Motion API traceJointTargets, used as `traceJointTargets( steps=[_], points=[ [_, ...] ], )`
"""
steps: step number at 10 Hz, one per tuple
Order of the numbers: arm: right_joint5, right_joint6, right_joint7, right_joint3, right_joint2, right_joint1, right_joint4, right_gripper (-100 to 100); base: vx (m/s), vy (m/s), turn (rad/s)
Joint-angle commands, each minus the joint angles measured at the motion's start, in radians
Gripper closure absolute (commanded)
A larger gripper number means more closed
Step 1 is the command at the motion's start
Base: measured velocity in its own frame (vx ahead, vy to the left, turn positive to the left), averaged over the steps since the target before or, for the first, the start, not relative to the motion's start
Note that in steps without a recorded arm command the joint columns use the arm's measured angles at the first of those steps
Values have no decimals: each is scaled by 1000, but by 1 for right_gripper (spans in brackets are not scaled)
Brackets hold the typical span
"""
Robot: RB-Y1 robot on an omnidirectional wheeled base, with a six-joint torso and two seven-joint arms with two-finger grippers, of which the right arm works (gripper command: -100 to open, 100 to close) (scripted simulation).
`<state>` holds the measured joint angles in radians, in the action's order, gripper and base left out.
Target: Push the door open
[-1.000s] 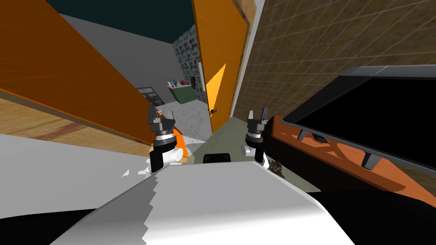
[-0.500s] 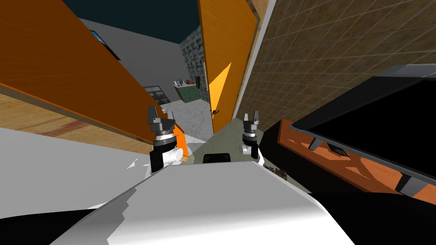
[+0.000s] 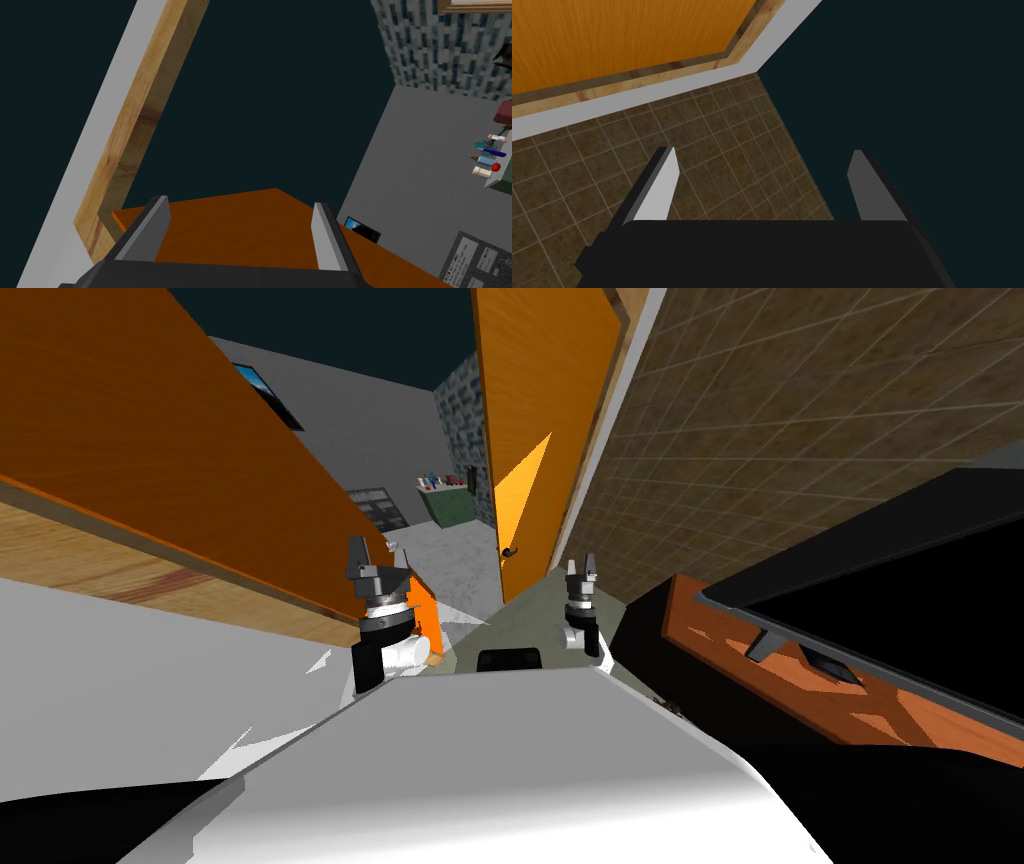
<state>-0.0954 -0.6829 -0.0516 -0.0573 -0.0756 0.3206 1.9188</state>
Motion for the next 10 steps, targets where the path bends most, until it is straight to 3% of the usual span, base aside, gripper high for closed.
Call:
traceJointTargets(
  steps=[1, 2, 6, 7, 9, 10],
  points=[
    [1, -5, 4, 2, -3, -27, -50, -100, 59, -65, 231],
    [1, -5, 4, 2, -3, -27, -65, -100, 54, -55, 75],
    [4, -18, 13, 4, -8, -76, -188, -100, 54, -60, 123],
    [4, -18, 13, 4, -8, -76, -192, -100, 31, -43, 70],
    [6, -27, 20, 6, -10, -111, -266, -100, 54, -66, 161],
    [6, -27, 20, 6, -10, -111, -281, -100, 47, -64, 95]
  ],
)
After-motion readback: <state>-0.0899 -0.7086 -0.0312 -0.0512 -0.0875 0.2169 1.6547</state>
